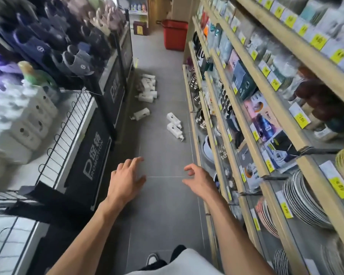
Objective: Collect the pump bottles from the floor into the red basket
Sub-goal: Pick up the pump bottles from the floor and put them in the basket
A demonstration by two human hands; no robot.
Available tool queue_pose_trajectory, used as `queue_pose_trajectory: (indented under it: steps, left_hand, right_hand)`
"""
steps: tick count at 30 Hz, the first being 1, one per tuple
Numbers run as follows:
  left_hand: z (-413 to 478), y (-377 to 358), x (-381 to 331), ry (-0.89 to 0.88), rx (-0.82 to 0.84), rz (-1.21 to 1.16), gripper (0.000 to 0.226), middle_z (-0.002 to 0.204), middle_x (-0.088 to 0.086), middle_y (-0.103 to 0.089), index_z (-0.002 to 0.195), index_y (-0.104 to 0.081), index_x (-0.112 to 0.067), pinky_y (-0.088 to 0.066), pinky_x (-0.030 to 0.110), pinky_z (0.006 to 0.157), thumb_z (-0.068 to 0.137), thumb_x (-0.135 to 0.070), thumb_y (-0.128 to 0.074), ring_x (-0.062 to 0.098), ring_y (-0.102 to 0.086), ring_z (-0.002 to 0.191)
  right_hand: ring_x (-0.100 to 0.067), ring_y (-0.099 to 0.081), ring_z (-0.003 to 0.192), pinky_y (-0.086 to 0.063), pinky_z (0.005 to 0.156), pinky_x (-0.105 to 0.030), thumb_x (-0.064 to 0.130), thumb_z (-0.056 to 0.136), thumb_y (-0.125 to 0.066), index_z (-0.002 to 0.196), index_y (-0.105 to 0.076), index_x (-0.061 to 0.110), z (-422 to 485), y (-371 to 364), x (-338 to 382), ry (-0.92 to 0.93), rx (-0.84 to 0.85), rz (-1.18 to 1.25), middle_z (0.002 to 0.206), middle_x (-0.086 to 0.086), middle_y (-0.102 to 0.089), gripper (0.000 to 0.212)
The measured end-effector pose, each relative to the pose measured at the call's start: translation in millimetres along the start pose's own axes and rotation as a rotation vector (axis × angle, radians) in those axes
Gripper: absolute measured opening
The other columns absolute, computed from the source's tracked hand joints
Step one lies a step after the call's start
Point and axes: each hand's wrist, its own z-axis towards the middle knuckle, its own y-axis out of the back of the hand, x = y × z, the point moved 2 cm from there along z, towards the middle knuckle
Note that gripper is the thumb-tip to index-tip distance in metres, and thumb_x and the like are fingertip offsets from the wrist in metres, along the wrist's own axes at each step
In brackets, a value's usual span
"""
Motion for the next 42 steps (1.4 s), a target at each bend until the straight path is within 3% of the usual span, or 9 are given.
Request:
queue_pose_trajectory:
  steps: [10, 20, 25, 36, 42]
  left_hand:
    - [126.1, 0.7, -30.3, 0.018, -0.049, -0.007, 0.059, 0.14, 0.001, -0.054, 0.147, -0.043, -0.029, -0.044, 0.049, 0.102, 0.094, -0.036, -0.068, 0.028, -0.05, 0.128]
    - [223.0, 0.2, -43.8, 0.071, -0.027, 0.034, 0.058, 0.139, 0.0, -0.053, 0.146, -0.043, -0.032, -0.046, 0.047, 0.098, 0.094, -0.04, -0.067, 0.027, -0.051, 0.125]
    - [268.9, -2.9, -41.2, 0.075, 0.019, 0.066, 0.056, 0.14, 0.001, -0.051, 0.145, -0.046, -0.031, -0.046, 0.049, 0.1, 0.094, -0.04, -0.067, 0.028, -0.05, 0.126]
    - [392.5, 13.9, -26.9, 0.026, 0.024, 0.014, 0.053, 0.143, 0.002, -0.049, 0.142, -0.05, -0.031, -0.044, 0.047, 0.101, 0.093, -0.039, -0.067, 0.028, -0.049, 0.127]
    - [446.5, 24.3, -10.1, 0.021, 0.031, 0.007, 0.053, 0.142, 0.003, -0.05, 0.142, -0.05, -0.031, -0.045, 0.047, 0.1, 0.093, -0.038, -0.068, 0.029, -0.05, 0.126]
  right_hand:
    - [-0.015, -0.063, 0.101, -0.053, 0.09, -0.037, 0.028, 0.085, -0.071, 0.119, -0.06, 0.035, 121.9, 48.8, 2.1, -0.004, -0.019, 0.006, 0.116, 0.012, -0.062, 0.036]
    - [-0.017, -0.062, 0.102, -0.051, 0.086, -0.033, 0.026, 0.087, -0.069, 0.122, -0.06, 0.033, 228.9, 83.7, 23.8, 0.03, 0.017, 0.036, 0.115, 0.013, -0.06, 0.037]
    - [-0.014, -0.06, 0.09, -0.05, 0.082, -0.032, 0.025, 0.086, -0.07, 0.116, -0.063, 0.034, 271.5, 82.3, 33.7, 0.029, 0.011, 0.063, 0.111, 0.015, -0.063, 0.033]
    - [-0.015, -0.062, 0.111, -0.049, 0.089, -0.03, 0.022, 0.086, -0.071, 0.126, -0.062, 0.03, 368.6, 118.8, 92.8, 0.028, -0.046, -0.023, 0.126, 0.009, -0.064, 0.042]
    - [-0.018, -0.064, 0.109, -0.052, 0.091, -0.035, 0.024, 0.085, -0.071, 0.127, -0.062, 0.03, 413.8, 121.9, 123.1, 0.022, -0.078, -0.042, 0.124, 0.008, -0.066, 0.043]
